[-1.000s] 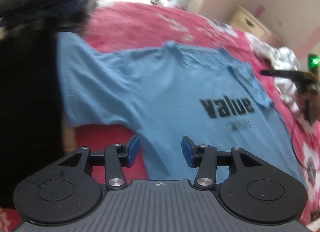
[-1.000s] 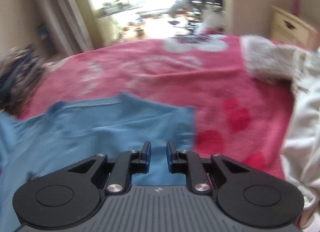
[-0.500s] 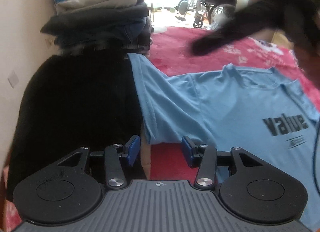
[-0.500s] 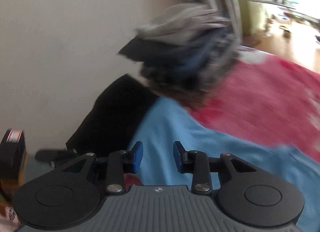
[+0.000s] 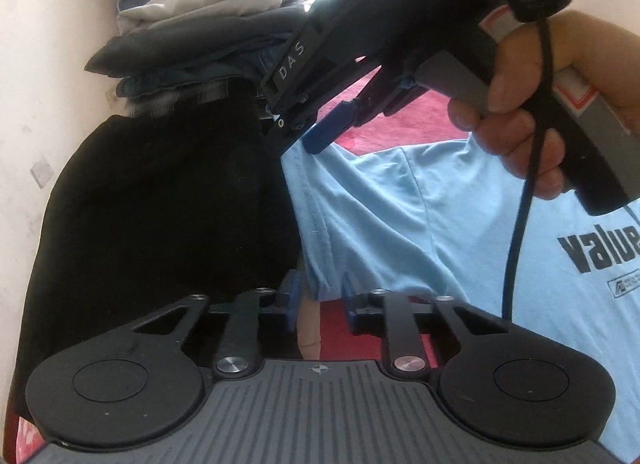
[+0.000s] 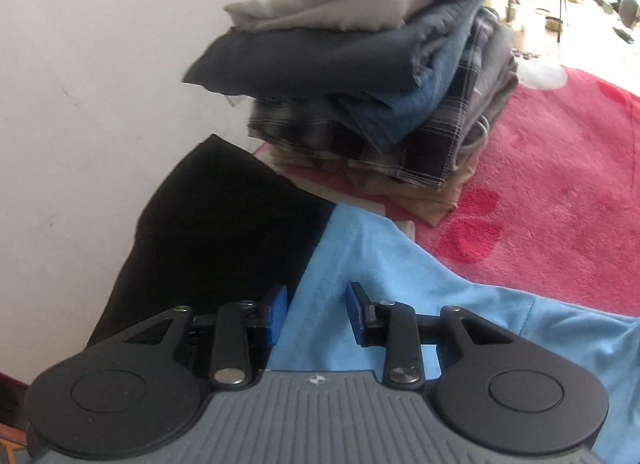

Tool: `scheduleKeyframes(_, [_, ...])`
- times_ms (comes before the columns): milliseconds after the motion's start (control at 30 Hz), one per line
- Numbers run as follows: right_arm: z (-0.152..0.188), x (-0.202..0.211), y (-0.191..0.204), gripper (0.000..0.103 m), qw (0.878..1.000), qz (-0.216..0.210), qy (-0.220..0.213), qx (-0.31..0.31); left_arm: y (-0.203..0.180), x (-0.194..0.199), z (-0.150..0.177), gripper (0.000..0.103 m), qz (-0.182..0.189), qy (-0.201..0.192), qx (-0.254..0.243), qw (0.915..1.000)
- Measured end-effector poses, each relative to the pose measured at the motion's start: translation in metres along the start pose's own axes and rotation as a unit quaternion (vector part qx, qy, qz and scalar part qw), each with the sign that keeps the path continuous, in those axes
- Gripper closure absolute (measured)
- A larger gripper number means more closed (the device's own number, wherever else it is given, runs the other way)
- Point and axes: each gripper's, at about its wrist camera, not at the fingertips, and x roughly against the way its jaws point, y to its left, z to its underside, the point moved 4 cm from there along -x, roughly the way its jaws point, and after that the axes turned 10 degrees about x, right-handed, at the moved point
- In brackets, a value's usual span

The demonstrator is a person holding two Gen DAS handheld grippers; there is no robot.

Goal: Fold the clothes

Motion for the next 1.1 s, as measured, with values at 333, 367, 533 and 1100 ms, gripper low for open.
scheduleKeyframes(333, [0.003,0.002,-0.006,0.096,0.999,-0.009,-0.027,-0.031,0.002,0.009,-0.003,0.102,0.000,-0.036,0.031,0.9989])
scheduleKeyframes(367, [0.003,0.006,-0.009,0.096,0.999,-0.013,-0.032,-0.039,0.001,0.012,-0.005,0.102,0.005,-0.040,0.032,0.9987])
scheduleKeyframes(533, [0.002,0.033,-0.018,0.096,0.996,-0.032,-0.061,-0.062,-0.017,0.031,-0.013,0.103,0.040,-0.060,0.028,0.9970])
scheduleKeyframes(1100, [0.080,0.114,-0.096,0.096,0.989,0.026,-0.094,-0.108,-0.116,0.014,0.008,0.101,0.133,-0.004,-0.066,0.9890])
